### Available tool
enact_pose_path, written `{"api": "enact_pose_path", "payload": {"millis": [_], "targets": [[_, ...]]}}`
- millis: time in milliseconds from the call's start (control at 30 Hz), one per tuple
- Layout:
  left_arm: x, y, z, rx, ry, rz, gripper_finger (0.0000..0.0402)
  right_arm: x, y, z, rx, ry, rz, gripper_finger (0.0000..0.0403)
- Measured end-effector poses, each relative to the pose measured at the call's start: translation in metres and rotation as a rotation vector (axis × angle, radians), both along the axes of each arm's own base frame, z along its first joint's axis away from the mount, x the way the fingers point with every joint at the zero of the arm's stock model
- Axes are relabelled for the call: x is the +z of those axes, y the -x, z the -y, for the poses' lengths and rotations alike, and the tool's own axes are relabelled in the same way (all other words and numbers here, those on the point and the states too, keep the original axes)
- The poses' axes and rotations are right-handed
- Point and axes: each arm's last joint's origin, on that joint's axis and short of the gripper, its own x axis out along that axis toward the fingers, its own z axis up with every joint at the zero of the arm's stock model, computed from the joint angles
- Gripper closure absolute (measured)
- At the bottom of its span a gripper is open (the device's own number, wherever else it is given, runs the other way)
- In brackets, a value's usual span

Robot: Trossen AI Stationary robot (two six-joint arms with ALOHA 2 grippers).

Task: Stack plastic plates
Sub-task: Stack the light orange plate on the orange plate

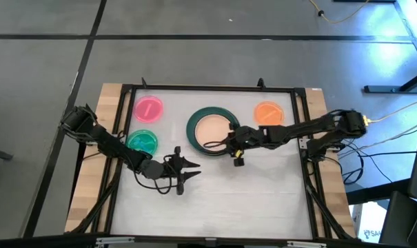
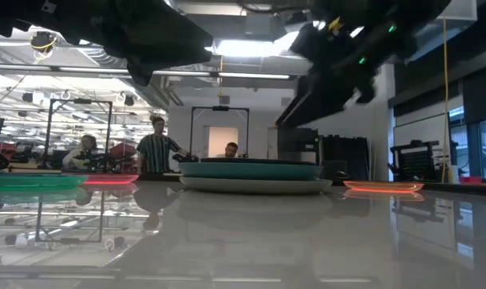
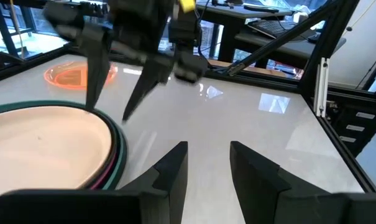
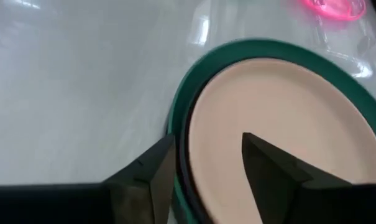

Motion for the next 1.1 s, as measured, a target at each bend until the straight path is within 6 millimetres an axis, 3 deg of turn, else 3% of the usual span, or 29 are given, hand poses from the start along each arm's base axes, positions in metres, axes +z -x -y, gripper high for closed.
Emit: {"api": "enact_pose_path", "payload": {"millis": [233, 367, 667, 1100], "targets": [[0.000, 0.000, 0.000, -0.006, 0.002, -0.001, 0.0289, 0.038, 0.039, 0.000, -0.023, -0.027, -0.040, 0.0226], [0.000, 0.001, 0.002, -0.013, 0.001, -0.005, 0.0289, 0.046, 0.062, 0.001, -0.038, -0.035, -0.081, 0.0226], [0.000, 0.000, 0.001, -0.005, 0.007, -0.003, 0.0289, 0.028, 0.103, 0.010, -0.223, 0.060, -0.080, 0.0226], [-0.002, -0.001, -0.004, 0.020, 0.034, -0.014, 0.0289, 0.010, 0.124, 0.052, -0.536, 0.001, -0.213, 0.0226]]}}
